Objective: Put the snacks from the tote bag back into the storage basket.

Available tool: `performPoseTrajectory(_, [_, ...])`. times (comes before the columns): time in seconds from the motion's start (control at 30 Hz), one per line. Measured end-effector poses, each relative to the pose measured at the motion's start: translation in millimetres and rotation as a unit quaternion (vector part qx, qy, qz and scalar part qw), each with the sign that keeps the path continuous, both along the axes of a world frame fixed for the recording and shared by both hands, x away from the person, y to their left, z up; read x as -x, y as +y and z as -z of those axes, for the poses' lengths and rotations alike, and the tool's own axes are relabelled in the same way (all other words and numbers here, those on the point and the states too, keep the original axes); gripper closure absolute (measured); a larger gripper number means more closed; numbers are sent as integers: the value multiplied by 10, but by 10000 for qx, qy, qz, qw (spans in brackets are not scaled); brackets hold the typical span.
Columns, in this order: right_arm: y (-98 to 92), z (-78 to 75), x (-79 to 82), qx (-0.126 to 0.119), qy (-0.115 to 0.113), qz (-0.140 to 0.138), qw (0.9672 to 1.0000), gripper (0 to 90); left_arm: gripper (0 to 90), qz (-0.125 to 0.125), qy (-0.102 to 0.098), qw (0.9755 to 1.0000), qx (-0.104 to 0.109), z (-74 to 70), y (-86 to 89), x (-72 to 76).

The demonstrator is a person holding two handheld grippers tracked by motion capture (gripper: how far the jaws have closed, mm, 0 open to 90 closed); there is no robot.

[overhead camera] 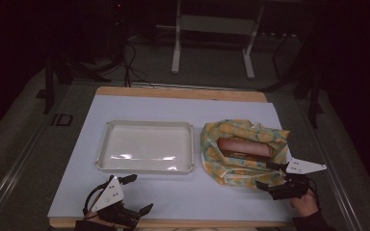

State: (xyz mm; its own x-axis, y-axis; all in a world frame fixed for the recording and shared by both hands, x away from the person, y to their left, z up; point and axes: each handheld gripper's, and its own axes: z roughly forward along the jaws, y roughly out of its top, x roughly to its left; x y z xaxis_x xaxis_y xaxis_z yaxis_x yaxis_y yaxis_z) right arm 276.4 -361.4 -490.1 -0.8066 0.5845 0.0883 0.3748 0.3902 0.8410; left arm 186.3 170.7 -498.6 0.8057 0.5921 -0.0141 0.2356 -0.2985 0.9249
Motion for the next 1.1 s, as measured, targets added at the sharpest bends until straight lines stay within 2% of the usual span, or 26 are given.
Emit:
performPoseTrajectory(0.07, [-13,17,0,15,95,-109,9999,107,0,31,-8,10000,18,-1,-3,5])
performPoseTrajectory(0.2, [-47,23,-4,229,14,-131,9997,107,0,51,-15,10000,55,-2,-9,6])
performPoseTrajectory(0.3, [-67,1,-15,361,207,-248,9988,107,0,67,-28,10000,61,-2,-6,8])
performPoseTrajectory(0.4, [-81,-11,-7,486,275,-355,9978,107,0,92,-23,9999,50,1,-7,1])
performPoseTrajectory(0.57, [-69,-60,13,465,247,-681,9963,107,0,133,-2,9999,-1,11,-22,-11])
performPoseTrajectory(0.77, [-30,-139,7,554,211,-896,9942,107,0,130,12,9999,-6,15,-29,-18])
performPoseTrajectory(0.97, [59,-200,-22,687,359,-1178,9900,107,0,150,7,9999,-24,16,-32,-21])
performPoseTrajectory(1.1, [129,-258,-37,699,308,-1329,9882,107,0,159,11,9999,-23,16,-34,-22])
